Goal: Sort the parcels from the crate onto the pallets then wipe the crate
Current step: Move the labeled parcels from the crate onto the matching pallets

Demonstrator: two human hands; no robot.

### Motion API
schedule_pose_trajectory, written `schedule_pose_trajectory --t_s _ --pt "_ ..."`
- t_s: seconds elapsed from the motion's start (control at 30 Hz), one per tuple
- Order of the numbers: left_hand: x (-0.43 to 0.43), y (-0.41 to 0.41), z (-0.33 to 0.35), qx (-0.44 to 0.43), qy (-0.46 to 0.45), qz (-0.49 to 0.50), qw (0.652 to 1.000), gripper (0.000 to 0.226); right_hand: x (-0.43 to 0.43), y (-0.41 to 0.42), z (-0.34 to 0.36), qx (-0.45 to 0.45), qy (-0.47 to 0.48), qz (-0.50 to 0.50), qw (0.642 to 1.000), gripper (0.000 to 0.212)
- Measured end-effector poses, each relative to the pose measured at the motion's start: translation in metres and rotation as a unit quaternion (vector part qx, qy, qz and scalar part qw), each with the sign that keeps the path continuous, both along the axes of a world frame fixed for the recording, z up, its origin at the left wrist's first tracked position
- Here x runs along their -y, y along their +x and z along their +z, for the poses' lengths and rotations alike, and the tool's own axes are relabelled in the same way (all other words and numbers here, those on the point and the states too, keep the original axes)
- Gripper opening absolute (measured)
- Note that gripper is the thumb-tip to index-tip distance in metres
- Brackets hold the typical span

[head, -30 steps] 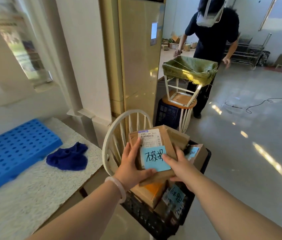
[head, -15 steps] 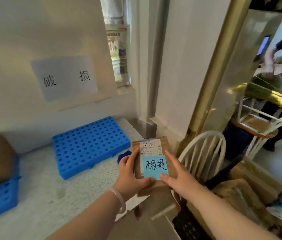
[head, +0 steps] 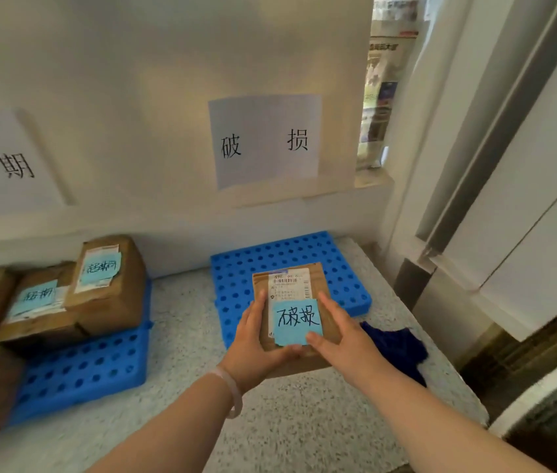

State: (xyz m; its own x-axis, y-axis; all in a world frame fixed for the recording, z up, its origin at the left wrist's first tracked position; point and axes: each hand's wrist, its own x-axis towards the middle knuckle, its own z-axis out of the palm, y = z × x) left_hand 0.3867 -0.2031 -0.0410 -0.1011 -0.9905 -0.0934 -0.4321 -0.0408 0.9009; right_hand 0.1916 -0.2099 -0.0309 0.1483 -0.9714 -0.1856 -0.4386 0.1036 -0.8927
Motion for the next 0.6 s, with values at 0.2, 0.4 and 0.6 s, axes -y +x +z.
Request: schedule_pose_trajectory --t_s 0.2,0.4,0.6 --pt "0.024 0.038 -0.021 0.012 0.026 0.036 0.999 0.124 0.040 0.039 -0.015 -0.049 0.049 0.073 0.995 0.094" --pt "0.049 0.067 -0.053 -0.001 0.084 0.044 0.995 0.119 0.077 0.073 -0.036 -0.084 0.058 0.101 0.990 0.096" --pt "0.079 0.083 -0.084 0.035 0.124 0.039 0.991 0.124 0.111 0.093 -0.068 -0.114 0.088 0.112 0.983 0.095"
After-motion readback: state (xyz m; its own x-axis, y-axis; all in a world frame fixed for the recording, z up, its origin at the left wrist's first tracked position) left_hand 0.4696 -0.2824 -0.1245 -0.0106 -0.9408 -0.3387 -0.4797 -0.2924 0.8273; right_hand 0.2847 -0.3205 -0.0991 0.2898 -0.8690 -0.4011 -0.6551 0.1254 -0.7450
